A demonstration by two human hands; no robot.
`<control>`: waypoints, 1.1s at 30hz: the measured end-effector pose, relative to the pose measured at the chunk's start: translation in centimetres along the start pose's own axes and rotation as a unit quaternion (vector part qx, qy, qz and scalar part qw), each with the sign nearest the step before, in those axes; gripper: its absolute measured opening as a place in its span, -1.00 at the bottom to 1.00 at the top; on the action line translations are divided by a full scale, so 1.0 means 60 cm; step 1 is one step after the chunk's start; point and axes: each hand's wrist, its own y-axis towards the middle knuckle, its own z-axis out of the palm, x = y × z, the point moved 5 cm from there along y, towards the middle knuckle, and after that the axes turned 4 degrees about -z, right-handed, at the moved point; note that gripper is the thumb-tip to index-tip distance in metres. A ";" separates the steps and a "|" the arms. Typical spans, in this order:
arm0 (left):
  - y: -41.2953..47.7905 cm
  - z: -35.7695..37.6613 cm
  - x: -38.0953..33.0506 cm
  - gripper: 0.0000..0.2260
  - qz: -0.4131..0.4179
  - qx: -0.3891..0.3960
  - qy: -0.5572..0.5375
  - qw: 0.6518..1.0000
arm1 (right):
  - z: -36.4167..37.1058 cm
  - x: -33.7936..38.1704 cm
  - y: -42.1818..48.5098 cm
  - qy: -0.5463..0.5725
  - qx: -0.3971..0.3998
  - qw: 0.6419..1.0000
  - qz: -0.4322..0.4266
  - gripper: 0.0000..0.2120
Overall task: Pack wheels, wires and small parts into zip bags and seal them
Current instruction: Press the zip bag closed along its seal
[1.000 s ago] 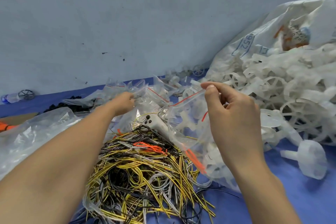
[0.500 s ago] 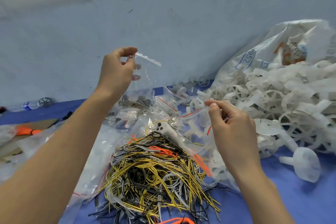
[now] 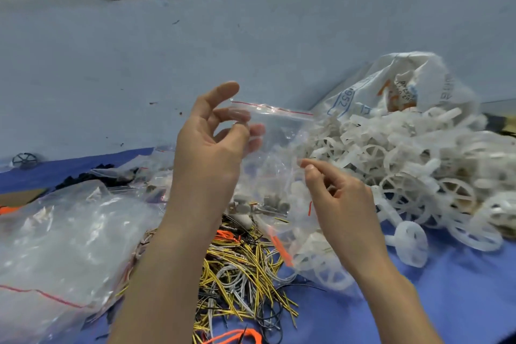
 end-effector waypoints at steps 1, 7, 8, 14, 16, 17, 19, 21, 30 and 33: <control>0.002 0.010 0.002 -0.65 0.005 -0.002 -0.003 1.000 | -0.004 -0.003 0.001 0.005 0.004 1.000 0.000 -0.81; 0.012 0.064 0.021 -0.66 0.007 0.035 -0.060 0.998 | -0.025 -0.009 0.005 0.038 0.020 0.999 -0.005 -0.79; 0.011 0.071 0.027 -0.66 0.000 0.051 -0.076 0.996 | -0.027 -0.010 0.005 0.045 0.022 0.999 -0.005 -0.79; 0.012 0.099 0.084 -0.61 -0.085 0.087 -0.209 0.970 | -0.040 -0.016 0.005 0.082 0.013 0.997 -0.007 -0.76; 0.012 0.101 0.107 -0.58 -0.115 0.077 -0.234 0.962 | -0.046 -0.019 0.005 0.084 0.002 0.996 -0.011 -0.76; 0.012 0.101 0.118 -0.57 -0.128 0.069 -0.234 0.961 | -0.048 -0.022 0.005 0.086 -0.003 0.996 -0.009 -0.77; 0.014 0.094 0.135 -0.58 -0.129 0.053 -0.169 0.976 | -0.052 -0.026 0.005 0.092 -0.013 0.996 -0.003 -0.79; 0.015 0.086 0.138 -0.61 -0.080 0.062 -0.005 0.995 | -0.053 -0.027 0.007 0.089 -0.018 0.996 -0.005 -0.79; 0.013 0.071 0.123 -0.71 0.008 0.154 0.329 0.932 | -0.056 -0.027 0.012 0.097 -0.031 0.995 -0.009 -0.78; 0.014 0.048 0.113 -0.72 0.001 0.172 0.365 0.915 | -0.062 -0.032 0.016 0.103 -0.038 0.994 0.000 -0.78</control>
